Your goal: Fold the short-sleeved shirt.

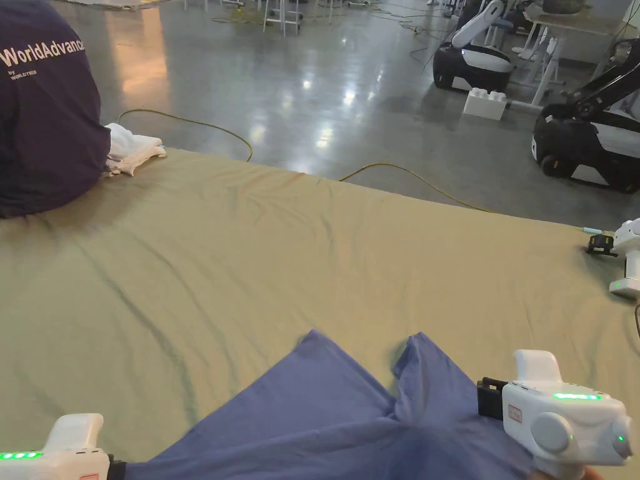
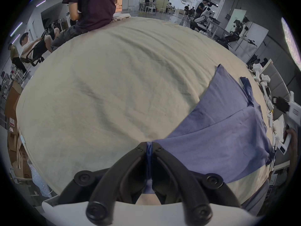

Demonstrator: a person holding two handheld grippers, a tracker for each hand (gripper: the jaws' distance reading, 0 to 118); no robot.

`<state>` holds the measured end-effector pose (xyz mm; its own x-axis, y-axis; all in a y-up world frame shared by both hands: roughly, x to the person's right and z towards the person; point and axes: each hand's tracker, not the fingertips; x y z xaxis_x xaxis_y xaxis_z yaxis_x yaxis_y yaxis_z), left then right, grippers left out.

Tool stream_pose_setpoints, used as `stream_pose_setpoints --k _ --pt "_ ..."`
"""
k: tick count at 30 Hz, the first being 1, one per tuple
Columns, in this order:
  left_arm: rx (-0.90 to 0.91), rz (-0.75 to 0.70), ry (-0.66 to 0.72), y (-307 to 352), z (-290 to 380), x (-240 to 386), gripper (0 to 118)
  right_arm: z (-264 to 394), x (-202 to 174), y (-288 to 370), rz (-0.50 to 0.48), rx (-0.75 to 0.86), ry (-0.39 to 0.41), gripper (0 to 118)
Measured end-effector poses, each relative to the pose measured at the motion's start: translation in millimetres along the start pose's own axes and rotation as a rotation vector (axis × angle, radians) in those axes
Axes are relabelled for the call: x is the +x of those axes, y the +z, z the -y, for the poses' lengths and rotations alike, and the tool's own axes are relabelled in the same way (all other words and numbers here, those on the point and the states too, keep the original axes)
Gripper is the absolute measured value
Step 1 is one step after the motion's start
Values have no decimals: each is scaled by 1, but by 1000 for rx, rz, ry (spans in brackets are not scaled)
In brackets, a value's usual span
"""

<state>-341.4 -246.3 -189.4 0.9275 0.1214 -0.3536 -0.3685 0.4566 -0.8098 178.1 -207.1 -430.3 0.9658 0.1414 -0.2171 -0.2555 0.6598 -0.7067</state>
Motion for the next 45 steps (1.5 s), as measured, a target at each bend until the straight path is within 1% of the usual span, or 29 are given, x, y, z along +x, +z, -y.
stream_pose_setpoints --k 2,5,7,9,11,12,13,14,15,16,17,18,20,22,24,28,31,32,35,37,40,43,45 --pt "7 14 22 3 -1 -1 7 -7 10 -25 -12 -67 -4 70" --pt "15 7 12 3 -2 1 7 -10 19 -61 -43 -170 2 70" --pt "13 2 3 2 -2 2 7 -11 23 -79 -78 -218 -12 70" --pt "11 1 1 2 -2 3 7 -11 24 -92 -112 -265 -54 68" --pt "6 -2 2 1 -3 4 7 -10 21 -101 -151 -322 -69 67" --pt "3 -4 2 1 -2 4 7 -9 17 -101 -127 -301 -53 59" --pt "3 -5 1 1 -2 4 7 -8 12 -93 -100 -269 -31 58" --pt "5 -6 -1 0 -2 4 7 -6 8 -92 -108 -243 -1 55" --pt "6 -9 -4 0 -2 5 7 -5 5 -92 -113 -241 26 39" --pt "6 -10 -7 -1 -2 6 7 -3 2 -91 -115 -230 38 30" --pt "5 -10 -10 -2 -2 6 7 -1 0 -89 -118 -232 34 19" --pt "8 -4 -13 -2 -2 7 7 0 1 -86 -117 -229 31 5" --pt "24 0 -15 1 -1 9 7 2 2 -71 -109 -165 3 4" --pt "41 0 -16 7 -2 10 7 2 4 -51 -123 -75 6 3" --pt "64 13 -16 12 -5 12 7 -1 6 -24 -89 -7 23 3" --pt "135 30 -28 30 -14 15 7 -9 17 38 -99 130 -46 3" --pt "210 56 -27 50 -28 20 7 -15 27 86 -66 243 -58 3" --pt "246 70 -36 59 -35 23 7 -19 32 102 -67 274 -56 3" --pt "316 92 -78 85 -59 38 7 -31 47 146 -19 352 -66 3" --pt "370 104 -98 102 -80 47 7 -41 62 172 -9 410 -103 3" --pt "440 133 -125 131 -119 64 7 -59 80 205 57 459 -92 3" --pt "510 159 -144 162 -160 82 7 -78 98 232 84 502 -126 3" --pt "553 178 -163 182 -188 95 7 -91 105 249 127 542 -137 3"
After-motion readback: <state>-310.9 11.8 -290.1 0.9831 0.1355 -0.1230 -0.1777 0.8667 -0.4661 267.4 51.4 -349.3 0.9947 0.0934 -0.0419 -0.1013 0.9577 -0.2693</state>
